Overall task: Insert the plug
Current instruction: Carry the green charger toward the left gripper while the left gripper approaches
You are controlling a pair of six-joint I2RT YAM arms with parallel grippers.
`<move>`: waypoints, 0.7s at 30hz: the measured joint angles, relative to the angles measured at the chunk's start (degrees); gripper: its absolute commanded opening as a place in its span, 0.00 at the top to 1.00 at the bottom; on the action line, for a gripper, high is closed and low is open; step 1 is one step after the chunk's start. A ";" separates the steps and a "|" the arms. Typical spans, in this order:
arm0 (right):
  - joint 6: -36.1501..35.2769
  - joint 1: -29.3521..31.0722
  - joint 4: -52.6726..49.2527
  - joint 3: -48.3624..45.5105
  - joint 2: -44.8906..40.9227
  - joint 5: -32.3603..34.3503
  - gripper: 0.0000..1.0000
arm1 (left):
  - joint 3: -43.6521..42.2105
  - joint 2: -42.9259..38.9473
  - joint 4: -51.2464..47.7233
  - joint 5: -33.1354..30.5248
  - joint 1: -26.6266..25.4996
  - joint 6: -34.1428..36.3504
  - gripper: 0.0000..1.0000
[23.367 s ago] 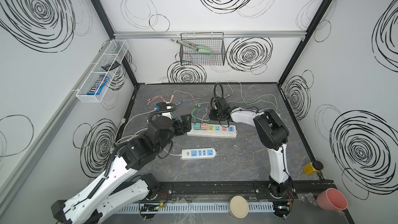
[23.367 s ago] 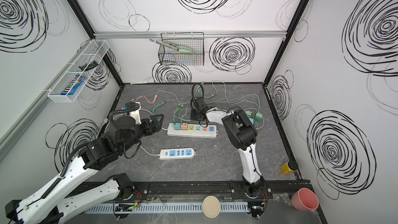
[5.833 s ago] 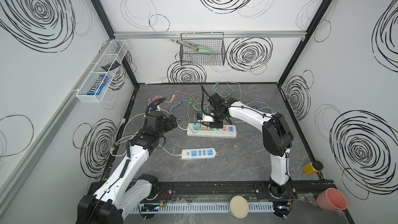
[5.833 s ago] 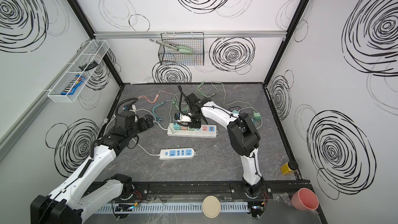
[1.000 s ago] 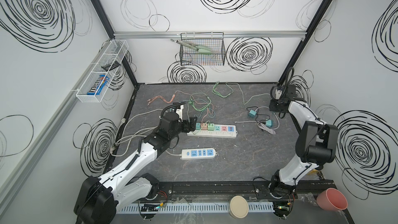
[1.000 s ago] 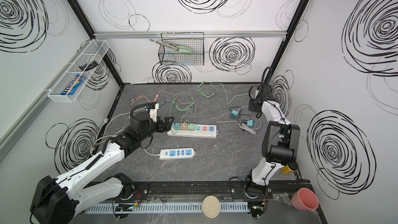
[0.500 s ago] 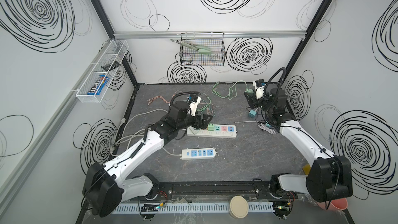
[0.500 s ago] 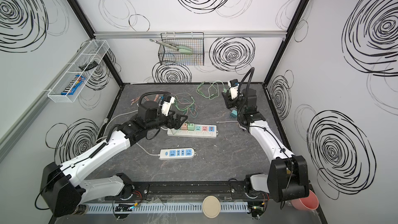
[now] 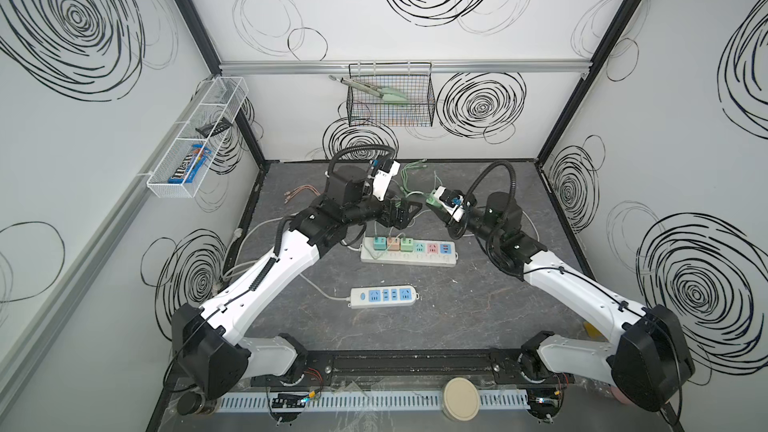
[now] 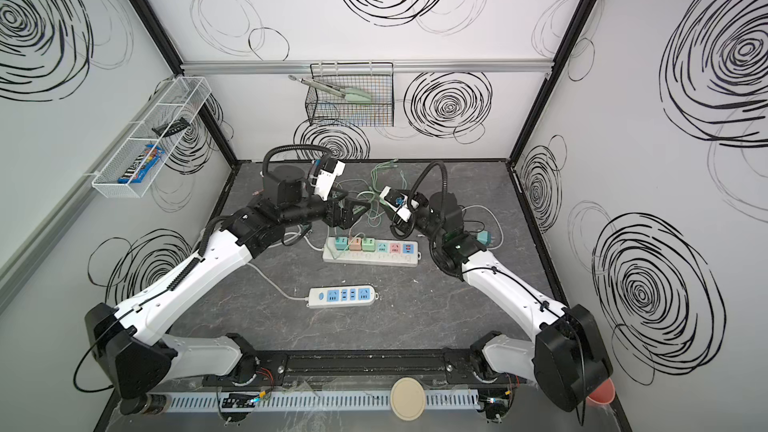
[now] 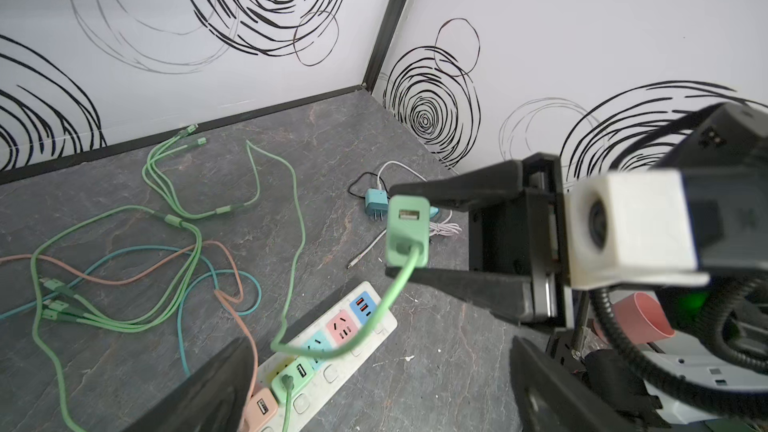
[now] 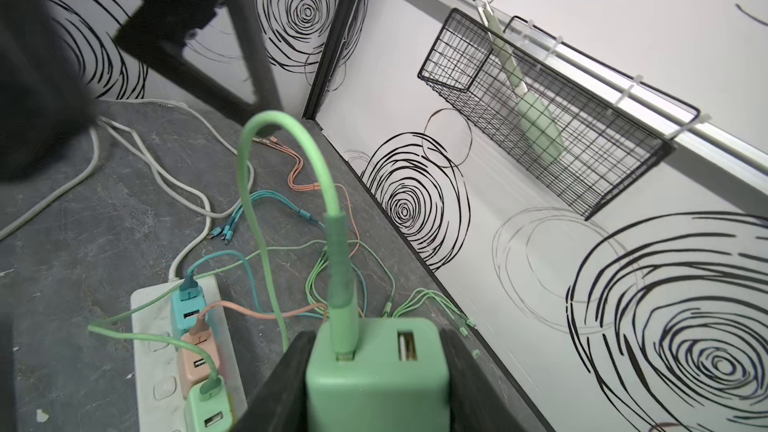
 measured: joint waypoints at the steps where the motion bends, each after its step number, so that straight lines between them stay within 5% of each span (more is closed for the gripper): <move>1: -1.25 0.76 -0.02 0.00 0.00 0.33 0.77 | 0.85 0.59 -0.46 0.33 0.00 0.20 0.05; 21: -7.76 5.66 1.05 0.00 0.02 1.38 0.77 | 6.34 8.55 -7.58 3.41 -1.73 2.27 0.36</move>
